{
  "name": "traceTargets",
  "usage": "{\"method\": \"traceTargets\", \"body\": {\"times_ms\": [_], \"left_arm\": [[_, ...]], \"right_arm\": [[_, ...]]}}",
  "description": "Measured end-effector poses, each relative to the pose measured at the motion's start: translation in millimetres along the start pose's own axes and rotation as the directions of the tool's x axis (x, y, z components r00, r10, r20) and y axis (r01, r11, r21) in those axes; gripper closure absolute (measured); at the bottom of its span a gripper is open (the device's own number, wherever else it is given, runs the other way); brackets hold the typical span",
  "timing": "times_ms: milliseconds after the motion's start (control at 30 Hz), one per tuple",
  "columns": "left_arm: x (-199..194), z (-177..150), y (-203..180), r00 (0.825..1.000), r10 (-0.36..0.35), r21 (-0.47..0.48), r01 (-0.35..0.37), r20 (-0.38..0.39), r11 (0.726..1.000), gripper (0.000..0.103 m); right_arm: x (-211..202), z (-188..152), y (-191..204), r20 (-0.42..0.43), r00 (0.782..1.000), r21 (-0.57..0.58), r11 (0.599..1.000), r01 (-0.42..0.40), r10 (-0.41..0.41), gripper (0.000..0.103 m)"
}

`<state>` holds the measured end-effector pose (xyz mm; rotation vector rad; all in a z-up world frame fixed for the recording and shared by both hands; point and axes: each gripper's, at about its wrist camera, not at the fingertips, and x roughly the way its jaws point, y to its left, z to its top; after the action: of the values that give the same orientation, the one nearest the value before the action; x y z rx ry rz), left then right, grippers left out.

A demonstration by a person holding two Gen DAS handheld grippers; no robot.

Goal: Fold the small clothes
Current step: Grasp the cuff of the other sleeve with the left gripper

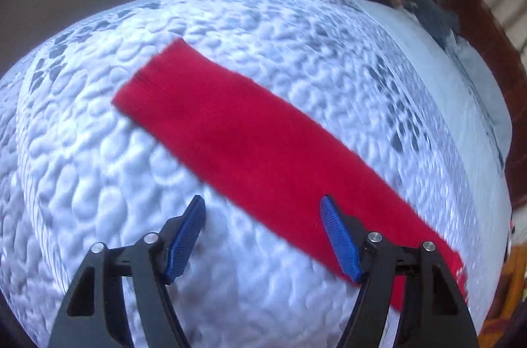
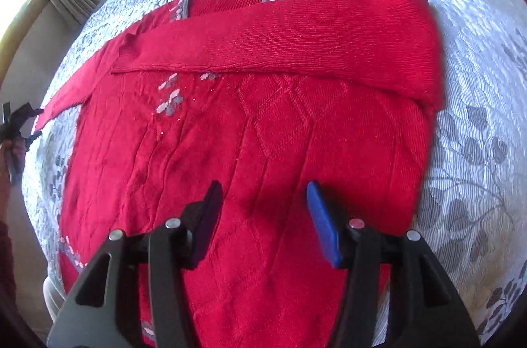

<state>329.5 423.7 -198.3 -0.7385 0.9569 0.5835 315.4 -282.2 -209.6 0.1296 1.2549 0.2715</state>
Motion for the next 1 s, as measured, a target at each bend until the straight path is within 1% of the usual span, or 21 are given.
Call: {"method": "traceTargets", "body": {"times_ms": [133,267,300,333,400,467,533,600,667,733,800,833,900,1000], "left_arm": [[16,18,5,1.000,-0.021,-0.053,0.022,0.004,0.998,0.031],[21,29,9,0.999,-0.034,-0.069,0.037,0.039,0.997,0.033],[22,31,9,0.999,-0.028,-0.070,0.031,0.045,0.997,0.042],[24,34,8,0.999,0.000,-0.057,0.003,0.052,0.998,0.060],[27,38,10,0.998,0.015,-0.048,-0.012,0.056,0.999,0.075],[27,40,18,0.998,-0.009,-0.083,0.013,0.056,0.996,0.083],[25,40,26,0.998,-0.039,-0.114,0.045,0.056,0.992,0.093],[23,39,31,0.996,-0.067,-0.123,0.073,0.053,0.990,0.094],[20,37,29,0.995,-0.071,-0.106,0.078,0.063,0.991,0.095],[14,36,24,0.995,-0.061,-0.073,0.067,0.077,0.995,0.095],[7,35,20,0.993,-0.070,-0.063,0.076,0.092,0.995,0.095],[0,34,15,0.991,-0.083,-0.050,0.088,0.108,0.995,0.095],[-17,30,-3,0.984,-0.109,0.007,0.110,0.140,0.994,0.095],[-39,23,-35,0.973,-0.165,0.090,0.152,0.163,0.984,0.095]], "right_arm": [[1,0,-4,-0.004,1.000,0.030,1.000,-0.008,0.008,0.049],[3,0,-2,-0.003,1.000,0.025,1.000,0.010,-0.010,0.049],[4,0,0,-0.004,1.000,0.020,1.000,0.019,-0.019,0.049],[5,0,1,-0.003,1.000,0.017,1.000,0.026,-0.026,0.048],[6,0,2,0.002,1.000,0.018,1.000,0.026,-0.026,0.046],[7,0,2,0.009,1.000,0.019,0.999,0.026,-0.026,0.045],[9,0,3,0.013,0.999,0.010,0.999,0.031,-0.031,0.045],[10,-1,4,0.015,0.999,0.000,0.999,0.036,-0.036,0.044],[10,0,4,0.011,0.999,0.000,0.999,0.039,-0.039,0.045],[7,1,3,0.004,0.999,0.019,0.999,0.037,-0.037,0.045],[2,2,2,0.003,0.999,0.040,0.999,0.032,-0.032,0.046],[0,1,2,0.005,0.999,0.045,0.999,0.031,-0.032,0.046],[-7,-1,2,0.012,0.999,0.052,0.998,0.030,-0.030,0.046],[-19,-5,-1,0.026,0.999,0.051,0.998,0.033,-0.035,0.046]]}}
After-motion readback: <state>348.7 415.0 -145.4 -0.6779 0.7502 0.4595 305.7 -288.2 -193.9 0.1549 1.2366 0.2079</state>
